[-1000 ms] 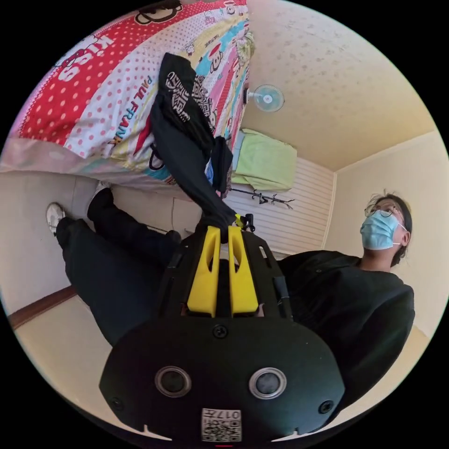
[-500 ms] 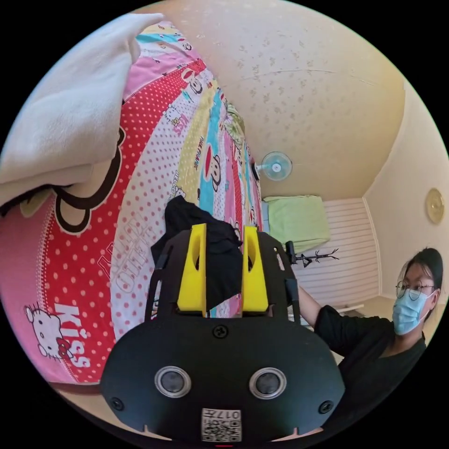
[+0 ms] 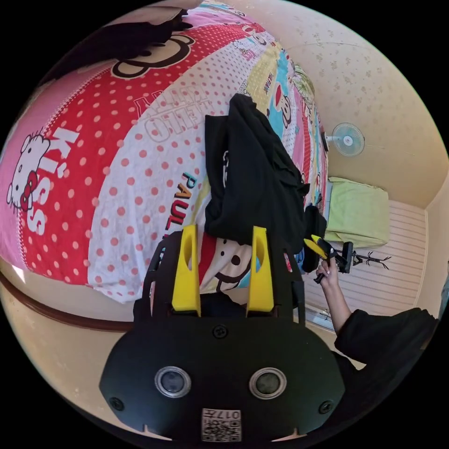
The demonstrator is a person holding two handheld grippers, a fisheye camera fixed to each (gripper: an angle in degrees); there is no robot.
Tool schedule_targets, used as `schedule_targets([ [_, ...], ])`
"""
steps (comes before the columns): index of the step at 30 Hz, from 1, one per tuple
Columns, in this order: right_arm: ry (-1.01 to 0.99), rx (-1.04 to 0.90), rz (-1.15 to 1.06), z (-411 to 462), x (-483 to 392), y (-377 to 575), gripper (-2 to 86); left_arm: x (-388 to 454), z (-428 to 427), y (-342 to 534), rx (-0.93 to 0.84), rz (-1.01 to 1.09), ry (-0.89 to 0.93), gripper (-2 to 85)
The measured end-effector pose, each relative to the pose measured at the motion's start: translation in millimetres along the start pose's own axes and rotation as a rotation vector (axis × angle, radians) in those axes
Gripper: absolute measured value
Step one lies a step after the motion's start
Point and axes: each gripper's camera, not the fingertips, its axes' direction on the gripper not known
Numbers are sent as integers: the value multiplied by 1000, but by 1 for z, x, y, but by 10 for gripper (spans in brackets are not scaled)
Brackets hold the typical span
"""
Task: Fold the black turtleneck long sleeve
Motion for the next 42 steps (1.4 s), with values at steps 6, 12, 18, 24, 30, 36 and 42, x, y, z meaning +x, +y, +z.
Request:
schedule_targets([
  [6,-146,-97,130,26,27,-4,101,-27,22,-27,-111,-61,160,53],
  [12,-578,-97,112,-3,10,-13,37,-24,-18,-41,9,-124,488,48],
  [18,-723,98,-84,-101,-24,-74,27,58,-106,-104,109,120,507,46],
  [24,-738,132,-345,-177,-83,-98,23,112,-175,-123,189,315,519,47],
  [30,-641,60,-419,-173,-81,-59,24,54,-153,-52,173,304,512,48],
  [36,-330,-171,-129,-64,-10,-10,25,-99,-21,21,54,20,350,50],
  [42,31,-182,135,-18,9,16,17,-161,16,62,97,-140,366,48],
])
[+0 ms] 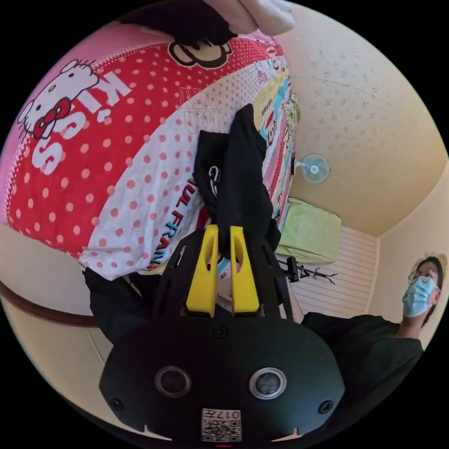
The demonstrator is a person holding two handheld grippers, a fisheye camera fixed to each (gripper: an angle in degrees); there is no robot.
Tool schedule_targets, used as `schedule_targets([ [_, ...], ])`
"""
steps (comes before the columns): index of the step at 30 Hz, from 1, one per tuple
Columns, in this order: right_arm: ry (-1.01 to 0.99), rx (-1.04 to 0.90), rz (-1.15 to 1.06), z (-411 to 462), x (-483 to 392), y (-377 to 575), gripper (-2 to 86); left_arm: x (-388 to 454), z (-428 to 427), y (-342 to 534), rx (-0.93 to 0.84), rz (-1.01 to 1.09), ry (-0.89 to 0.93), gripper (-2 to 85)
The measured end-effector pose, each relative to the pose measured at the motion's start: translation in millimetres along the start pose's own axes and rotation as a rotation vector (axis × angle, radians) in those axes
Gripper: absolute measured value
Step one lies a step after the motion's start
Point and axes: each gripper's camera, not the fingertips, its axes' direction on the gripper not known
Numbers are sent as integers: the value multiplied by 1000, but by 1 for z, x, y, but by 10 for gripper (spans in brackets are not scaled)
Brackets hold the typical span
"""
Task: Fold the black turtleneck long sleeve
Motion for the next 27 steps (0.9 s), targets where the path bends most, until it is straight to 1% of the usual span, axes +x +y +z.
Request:
schedule_targets([
  [1,-3,19,-20,-1,-6,0,16,9,-1,1,8,20,-8,48],
  [4,62,56,-47,0,-26,-6,10,84,20,-5,-43,216,-126,48],
  [6,40,56,-36,2,-29,-10,8,161,69,-9,-129,437,-232,46],
  [7,19,55,-27,2,-27,-11,8,179,85,-8,-156,492,-250,46],
  [9,-80,51,24,1,-13,-10,8,239,165,1,-299,706,-274,43],
  [10,-101,49,45,1,-7,-9,8,249,187,6,-341,747,-267,42],
  [12,-185,38,129,0,19,-4,9,269,271,31,-517,837,-208,43],
  [13,-202,36,146,0,25,-2,9,269,291,38,-569,848,-200,44],
  [14,-232,28,177,-2,37,1,11,265,327,51,-680,856,-186,55],
  [15,-259,18,208,-3,48,5,13,257,348,62,-745,845,-161,73],
  [17,-306,0,248,-4,65,10,18,244,351,70,-729,810,-123,106],
  [19,-359,-13,275,-4,79,15,28,225,332,67,-634,750,-108,122],
  [21,-435,-21,306,-1,96,21,46,179,296,49,-457,574,-194,125],
  [22,-457,-18,312,-1,99,22,52,166,287,44,-415,519,-226,125],
  [23,-508,-9,324,1,106,25,64,139,275,34,-352,419,-276,138],
  [24,-566,5,333,3,111,27,74,114,271,26,-331,337,-303,153],
  [25,-596,10,337,4,112,27,79,103,274,23,-343,300,-303,163],
  [27,-724,34,373,11,118,31,98,68,305,21,-462,185,-238,179],
])
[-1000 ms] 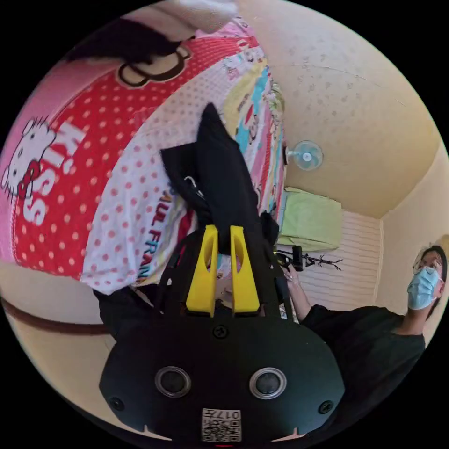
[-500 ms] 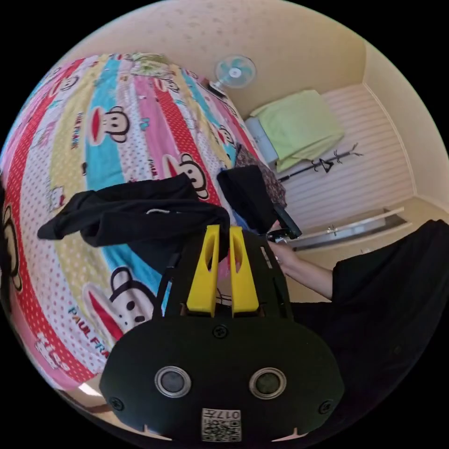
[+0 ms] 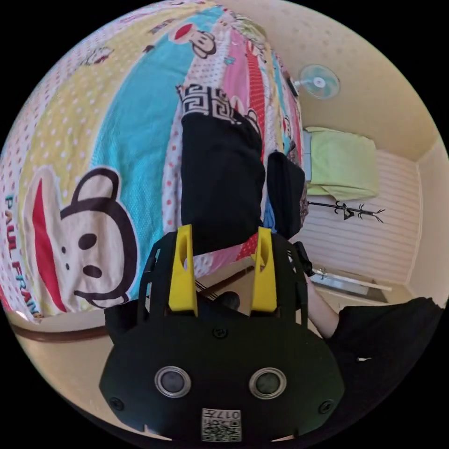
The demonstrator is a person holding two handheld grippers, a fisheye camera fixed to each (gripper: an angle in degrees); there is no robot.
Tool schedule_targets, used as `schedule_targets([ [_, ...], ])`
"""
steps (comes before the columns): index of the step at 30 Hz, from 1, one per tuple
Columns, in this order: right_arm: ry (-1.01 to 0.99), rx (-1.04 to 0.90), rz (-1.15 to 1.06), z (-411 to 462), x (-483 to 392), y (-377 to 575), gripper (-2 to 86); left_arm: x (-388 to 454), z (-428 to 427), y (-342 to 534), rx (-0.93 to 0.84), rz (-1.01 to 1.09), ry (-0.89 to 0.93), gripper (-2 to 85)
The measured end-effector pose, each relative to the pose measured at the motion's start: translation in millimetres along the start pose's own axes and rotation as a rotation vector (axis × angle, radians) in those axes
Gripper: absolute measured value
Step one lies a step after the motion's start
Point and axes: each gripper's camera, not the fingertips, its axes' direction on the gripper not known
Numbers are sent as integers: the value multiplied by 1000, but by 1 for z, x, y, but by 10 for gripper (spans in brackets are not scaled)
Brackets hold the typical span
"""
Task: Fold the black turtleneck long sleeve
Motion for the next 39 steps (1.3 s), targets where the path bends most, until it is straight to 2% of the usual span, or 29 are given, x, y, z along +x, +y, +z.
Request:
schedule_targets([
  [2,-114,18,39,2,8,1,113,-7,15,-4,-9,-39,32,174],
  [4,-224,54,88,3,17,3,127,-15,12,-6,18,-116,55,132],
  [6,-303,109,143,2,25,4,148,-21,3,-3,30,-136,223,40],
  [10,-370,86,154,14,31,0,192,-1,-24,8,35,-104,348,29],
  [12,-502,38,176,38,32,-4,209,33,-43,11,49,-59,396,24],
  [14,-605,17,210,56,31,-7,188,65,-54,10,38,-10,401,22],
  [17,-788,85,204,62,17,-5,75,121,-78,2,34,65,322,16],
  [19,-827,90,153,53,-6,-4,41,155,-95,-4,48,97,289,13],
  [23,-805,38,-142,5,-88,-5,14,260,-115,-23,31,274,361,8],
  [29,-830,-55,-563,-80,-169,-3,8,437,-75,-24,-61,564,409,15],
  [31,-812,-29,-631,-105,-171,2,10,473,-46,-23,-84,623,375,21],
  [34,-648,76,-610,-139,-144,7,16,492,16,-27,-121,568,336,55],
  [37,-295,156,-455,-156,-85,4,33,479,62,-26,-212,451,341,74],
  [39,78,209,-231,-160,-24,5,56,456,67,-19,-247,371,302,70],
])
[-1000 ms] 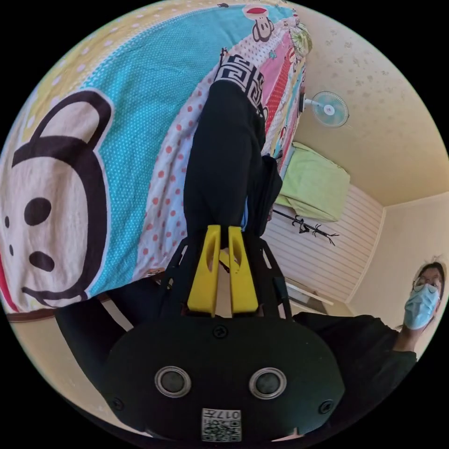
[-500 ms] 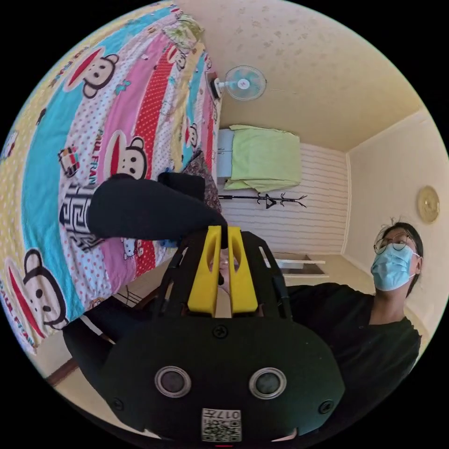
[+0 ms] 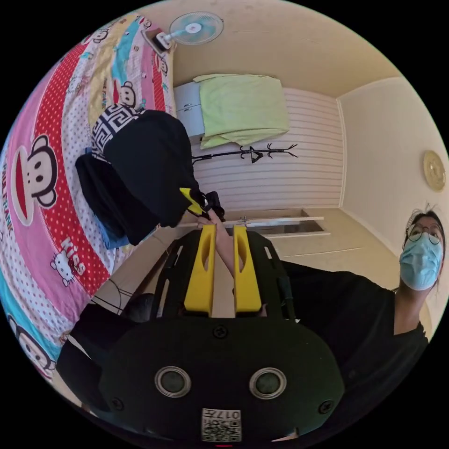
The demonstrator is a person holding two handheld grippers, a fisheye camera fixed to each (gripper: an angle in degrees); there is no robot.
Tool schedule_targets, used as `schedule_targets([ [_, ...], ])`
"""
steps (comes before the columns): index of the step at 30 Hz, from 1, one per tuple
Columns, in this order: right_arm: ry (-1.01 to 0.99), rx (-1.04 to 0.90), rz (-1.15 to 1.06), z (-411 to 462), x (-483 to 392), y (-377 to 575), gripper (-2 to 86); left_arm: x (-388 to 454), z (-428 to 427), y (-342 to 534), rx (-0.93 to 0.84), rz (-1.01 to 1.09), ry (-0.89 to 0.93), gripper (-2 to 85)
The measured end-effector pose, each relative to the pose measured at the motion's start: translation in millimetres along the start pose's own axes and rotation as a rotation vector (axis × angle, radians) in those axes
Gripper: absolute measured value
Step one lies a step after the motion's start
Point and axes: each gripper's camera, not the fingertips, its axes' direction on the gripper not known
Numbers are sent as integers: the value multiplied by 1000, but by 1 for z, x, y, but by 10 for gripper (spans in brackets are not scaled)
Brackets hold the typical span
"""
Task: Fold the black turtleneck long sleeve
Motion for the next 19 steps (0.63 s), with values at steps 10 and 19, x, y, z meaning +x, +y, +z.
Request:
schedule_targets([
  [10,318,159,151,51,28,123,20,-16,-179,111,263,-421,-351,81],
  [19,273,-525,-423,344,-145,153,5,2,-267,193,301,-541,-480,65],
])
